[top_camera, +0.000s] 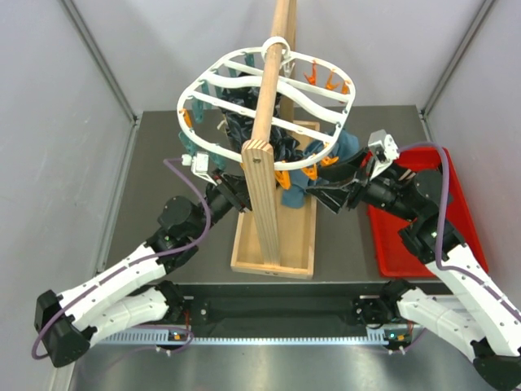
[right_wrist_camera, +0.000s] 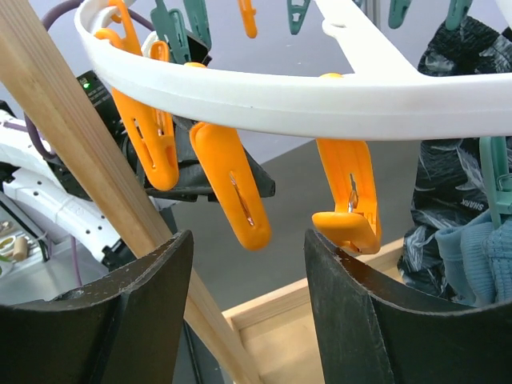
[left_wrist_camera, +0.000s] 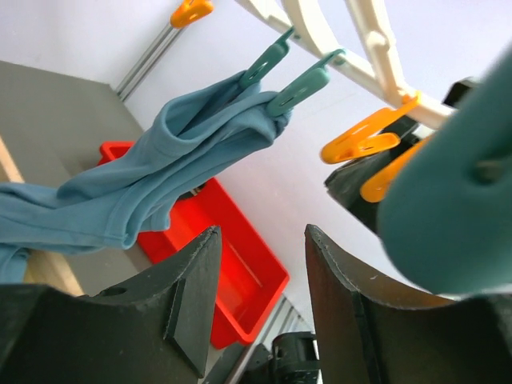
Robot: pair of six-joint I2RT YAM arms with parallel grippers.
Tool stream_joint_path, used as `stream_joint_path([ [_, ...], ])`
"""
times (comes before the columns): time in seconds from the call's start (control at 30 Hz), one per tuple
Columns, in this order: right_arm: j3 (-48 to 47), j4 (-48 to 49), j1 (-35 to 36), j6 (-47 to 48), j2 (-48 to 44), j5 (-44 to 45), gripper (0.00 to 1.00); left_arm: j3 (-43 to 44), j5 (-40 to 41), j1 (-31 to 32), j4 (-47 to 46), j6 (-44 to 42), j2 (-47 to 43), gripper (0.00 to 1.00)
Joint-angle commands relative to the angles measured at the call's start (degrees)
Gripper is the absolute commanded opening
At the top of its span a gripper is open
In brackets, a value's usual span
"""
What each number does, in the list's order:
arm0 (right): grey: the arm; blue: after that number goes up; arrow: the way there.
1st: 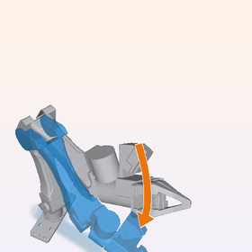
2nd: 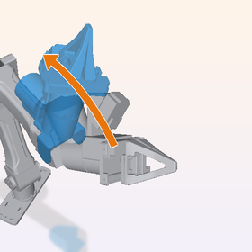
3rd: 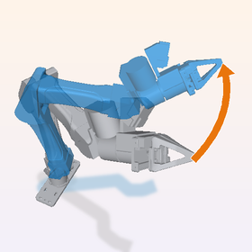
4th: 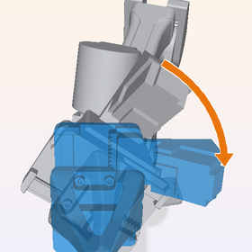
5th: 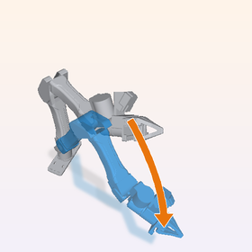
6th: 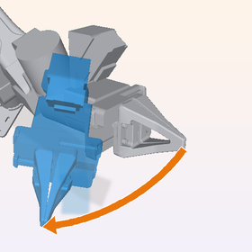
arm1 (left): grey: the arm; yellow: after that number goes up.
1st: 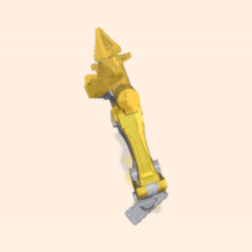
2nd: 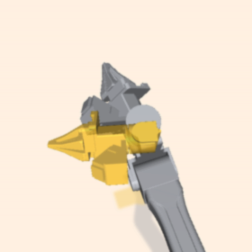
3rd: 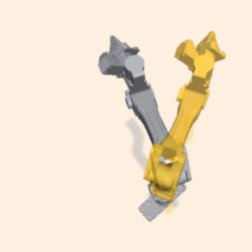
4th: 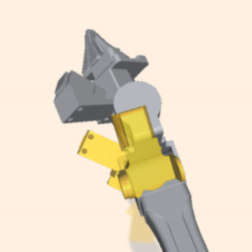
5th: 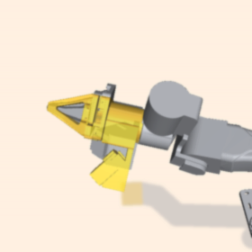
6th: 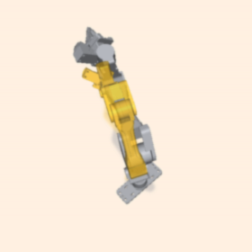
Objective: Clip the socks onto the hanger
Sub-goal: Open the clamp at the hanger.
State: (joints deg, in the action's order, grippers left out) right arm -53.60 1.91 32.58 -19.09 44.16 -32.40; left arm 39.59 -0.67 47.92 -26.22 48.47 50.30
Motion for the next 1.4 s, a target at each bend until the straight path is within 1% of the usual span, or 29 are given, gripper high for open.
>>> stream_joint_path([
  [0.0, 0.6, 3.89, 1.26, 0.46, -0.48, -1.35, 0.58, -1.97, -2.23, 0.15, -7.96, 1.8, -2.49, 0.52],
  [0.27, -0.27, 3.18, 1.44, 1.95, -0.83, -2.23, 0.59, -3.03, -6.45, 0.15, -11.39, 4.35, -2.05, 0.51],
  [0.6, -1.68, 6.08, 1.96, 1.43, 1.63, -3.11, 0.58, 0.57, -10.32, 0.15, -11.49, 4.62, 0.49, 0.52],
  [0.77, -2.12, 6.61, 2.23, 1.25, 2.68, -2.58, 0.58, 1.01, -10.23, 0.07, -12.01, 5.41, 1.55, 0.53],
  [0.87, -2.03, 6.79, 2.49, 1.07, 2.95, -2.23, 0.58, 1.01, -9.44, 0.07, -11.84, 5.76, 1.2, 0.52],
  [0.97, -1.59, 6.09, 2.84, 0.99, 2.68, -0.91, 0.58, 0.57, -6.55, 0.15, -9.56, 6.55, -0.38, 0.51],
  [1.13, 0.25, 7.58, 3.1, 0.55, 1.1, 0.67, 0.58, -1.45, -0.4, 0.15, -5.95, 7.69, -4.06, 0.48],
  [1.2, -0.09, 7.67, 3.11, 0.37, 1.19, 1.02, 0.58, -2.41, 0.4, 0.15, -4.99, 8.65, -5.21, 0.47],
  [1.23, -0.27, 7.67, 3.19, 0.37, 1.28, 1.03, 0.58, -2.59, 3.54, 0.15, -4.55, 8.92, -5.82, 0.47],
  [1.37, -1.06, 7.58, 3.19, 0.37, 1.98, 0.76, 0.57, -3.64, 7.59, 0.15, -2.44, 9.1, -9.43, 0.47],
])
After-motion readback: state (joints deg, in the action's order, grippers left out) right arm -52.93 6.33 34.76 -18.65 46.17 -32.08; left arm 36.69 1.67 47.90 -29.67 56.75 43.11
